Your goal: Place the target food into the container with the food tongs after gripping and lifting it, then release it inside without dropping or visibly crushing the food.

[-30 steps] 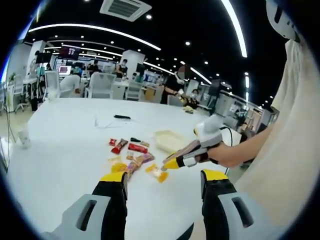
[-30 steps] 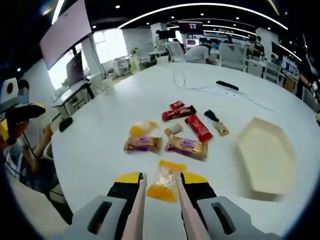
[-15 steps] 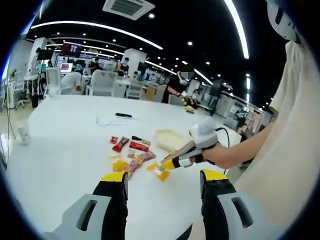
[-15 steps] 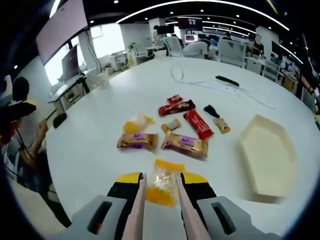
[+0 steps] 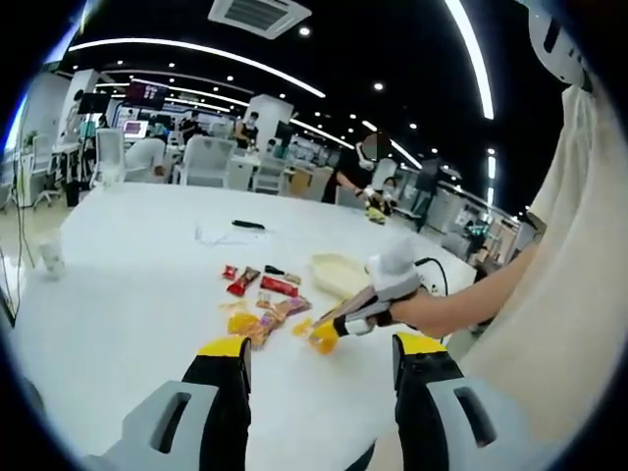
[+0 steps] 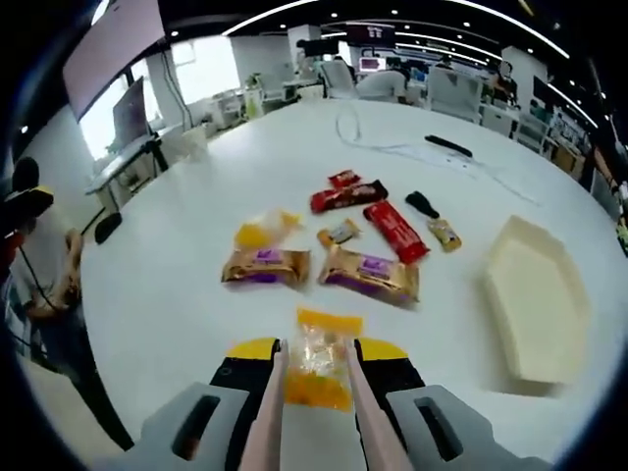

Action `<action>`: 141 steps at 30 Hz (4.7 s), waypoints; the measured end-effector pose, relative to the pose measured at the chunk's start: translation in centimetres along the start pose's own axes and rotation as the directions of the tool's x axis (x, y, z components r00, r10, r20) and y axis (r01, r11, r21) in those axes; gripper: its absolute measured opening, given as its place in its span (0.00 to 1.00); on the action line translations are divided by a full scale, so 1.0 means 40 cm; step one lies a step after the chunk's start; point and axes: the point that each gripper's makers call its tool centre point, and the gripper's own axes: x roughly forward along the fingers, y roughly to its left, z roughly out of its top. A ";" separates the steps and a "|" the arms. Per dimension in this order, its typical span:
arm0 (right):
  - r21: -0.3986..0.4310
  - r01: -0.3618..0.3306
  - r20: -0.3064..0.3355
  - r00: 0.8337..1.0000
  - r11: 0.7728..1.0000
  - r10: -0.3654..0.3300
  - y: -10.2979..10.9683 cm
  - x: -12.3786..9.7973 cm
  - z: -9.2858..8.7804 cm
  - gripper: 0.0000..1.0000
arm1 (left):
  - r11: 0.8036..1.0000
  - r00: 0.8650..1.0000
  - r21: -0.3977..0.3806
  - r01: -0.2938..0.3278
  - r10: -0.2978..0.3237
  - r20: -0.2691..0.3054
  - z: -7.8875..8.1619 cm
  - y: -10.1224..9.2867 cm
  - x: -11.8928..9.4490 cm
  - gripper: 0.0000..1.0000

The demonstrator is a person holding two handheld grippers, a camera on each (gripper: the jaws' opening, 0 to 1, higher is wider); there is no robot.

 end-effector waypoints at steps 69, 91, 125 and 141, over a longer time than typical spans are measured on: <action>-0.230 -0.070 -0.031 0.997 0.971 0.065 -0.032 0.014 -0.004 0.25 | 0.999 0.999 -0.034 0.002 -0.001 0.042 0.004 -0.009 0.014 0.56; -0.145 -0.088 -0.004 0.996 0.986 0.089 -0.033 -0.029 -0.012 0.24 | 0.999 0.999 -0.023 0.026 -0.026 0.036 0.014 -0.028 0.037 0.55; -0.172 -0.089 0.110 0.988 0.981 0.109 -0.055 -0.146 0.088 0.24 | 0.998 0.997 -0.010 0.055 -0.054 0.063 0.024 -0.088 0.070 0.55; -0.167 -0.091 0.147 0.982 0.982 0.116 -0.088 -0.185 0.129 0.24 | 0.997 0.995 -0.014 0.070 -0.069 0.068 0.030 -0.112 0.108 0.54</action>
